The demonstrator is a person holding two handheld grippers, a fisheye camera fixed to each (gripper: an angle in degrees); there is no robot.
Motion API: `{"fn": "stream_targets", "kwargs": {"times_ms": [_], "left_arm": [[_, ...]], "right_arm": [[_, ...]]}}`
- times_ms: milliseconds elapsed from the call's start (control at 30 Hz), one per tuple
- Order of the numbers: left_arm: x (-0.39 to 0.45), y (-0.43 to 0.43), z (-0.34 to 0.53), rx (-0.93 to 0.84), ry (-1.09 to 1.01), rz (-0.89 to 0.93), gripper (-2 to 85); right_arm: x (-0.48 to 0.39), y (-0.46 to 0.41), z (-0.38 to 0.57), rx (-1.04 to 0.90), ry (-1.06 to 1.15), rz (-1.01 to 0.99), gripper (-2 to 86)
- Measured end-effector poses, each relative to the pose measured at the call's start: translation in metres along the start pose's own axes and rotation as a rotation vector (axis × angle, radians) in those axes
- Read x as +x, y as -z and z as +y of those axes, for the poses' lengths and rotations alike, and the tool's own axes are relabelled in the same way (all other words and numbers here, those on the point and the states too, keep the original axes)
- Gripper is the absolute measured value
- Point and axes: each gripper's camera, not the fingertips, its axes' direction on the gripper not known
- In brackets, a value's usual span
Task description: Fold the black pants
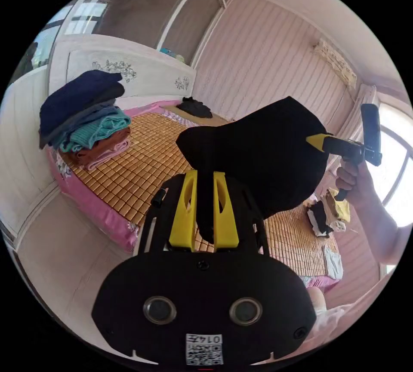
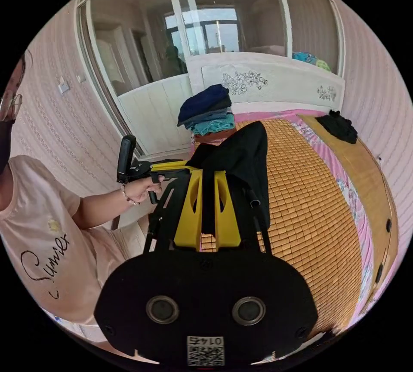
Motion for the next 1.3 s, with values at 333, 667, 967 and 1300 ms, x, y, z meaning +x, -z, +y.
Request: {"fn": "stream_targets", "kwargs": {"times_ms": [333,667,967,1300], "left_arm": [[-0.13,0.121,-0.096,0.343,0.16,-0.334,6.9],[-0.208,0.014,-0.217,-0.052,0.144,-0.527,8.7],[-0.03,0.007,-0.2,-0.155,-0.315,-0.407,8.2],[0.27,-0.048,-0.166,-0.123,-0.773,-0.102,9.1]], "right_arm": [[-0.064,-0.116,-0.287,0.007,0.387,-0.058,4.7],[0.044,-0.225,-0.317,-0.266,0.043,0.023,9.3],[0.066,-0.126,-0.104,-0.281,-0.056,0.059,8.5],[0.061,0.059,0.178,-0.187,-0.581,0.312,11.5]]}}
